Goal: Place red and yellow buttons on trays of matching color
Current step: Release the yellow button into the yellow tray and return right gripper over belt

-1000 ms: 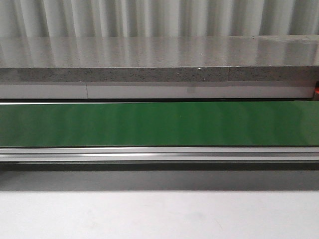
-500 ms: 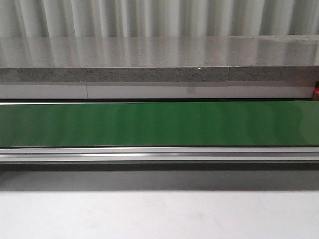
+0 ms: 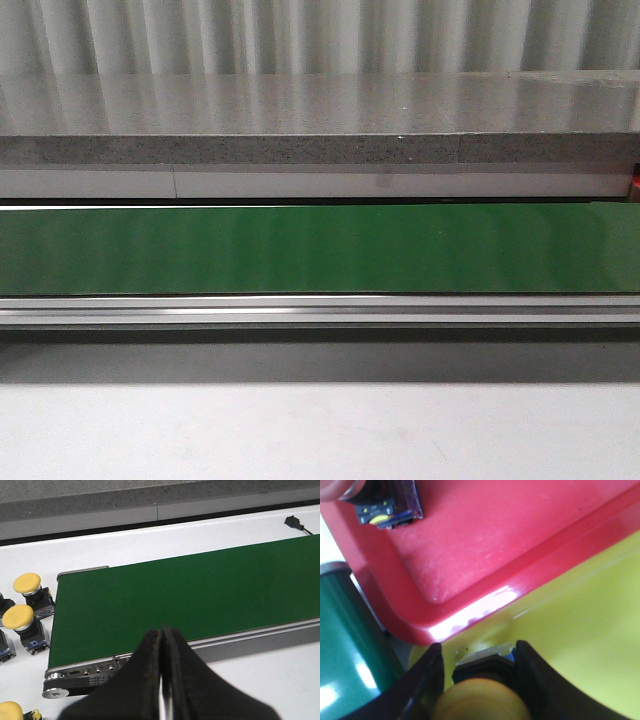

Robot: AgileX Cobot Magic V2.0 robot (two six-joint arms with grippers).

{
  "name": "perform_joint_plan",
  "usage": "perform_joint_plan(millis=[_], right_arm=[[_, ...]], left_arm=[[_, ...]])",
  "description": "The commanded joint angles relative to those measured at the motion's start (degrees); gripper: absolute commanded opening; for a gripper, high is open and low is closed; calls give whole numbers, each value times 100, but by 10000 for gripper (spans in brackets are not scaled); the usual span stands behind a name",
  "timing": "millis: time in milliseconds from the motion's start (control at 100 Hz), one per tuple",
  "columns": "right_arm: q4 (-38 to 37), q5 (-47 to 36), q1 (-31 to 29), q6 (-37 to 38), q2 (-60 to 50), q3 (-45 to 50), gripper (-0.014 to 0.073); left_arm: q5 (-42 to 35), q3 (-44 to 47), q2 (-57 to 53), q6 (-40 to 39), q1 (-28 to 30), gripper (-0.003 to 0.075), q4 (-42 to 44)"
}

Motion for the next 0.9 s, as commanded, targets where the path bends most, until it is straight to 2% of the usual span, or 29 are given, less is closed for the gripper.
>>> perform_joint_plan(millis=[0, 270, 340, 450, 520, 760, 810, 890], right_arm=[[174, -284, -23, -8, -186, -128, 267], [230, -301, -23, -13, -8, -128, 283], [230, -313, -23, -13, -14, -128, 345], [230, -313, -23, -13, -18, -128, 498], [230, -319, -23, -13, -26, -128, 547], [202, -382, -23, -241, -432, -128, 535], [180, -347, -6, -329, -626, -128, 510], [151, -210, 29, -425, -915, -128, 422]], left_arm=[[-427, -149, 22, -28, -55, -20, -74], [-427, -149, 22, -28, -55, -20, -74], [-427, -149, 22, -28, -55, -20, -74], [-427, -149, 22, -28, -55, -20, -74], [-427, -149, 22, -28, -55, -20, -74], [-427, -149, 22, -28, -55, -20, -74], [-427, -149, 22, -28, -55, -20, -74], [-427, -149, 22, -28, -55, -20, -74]])
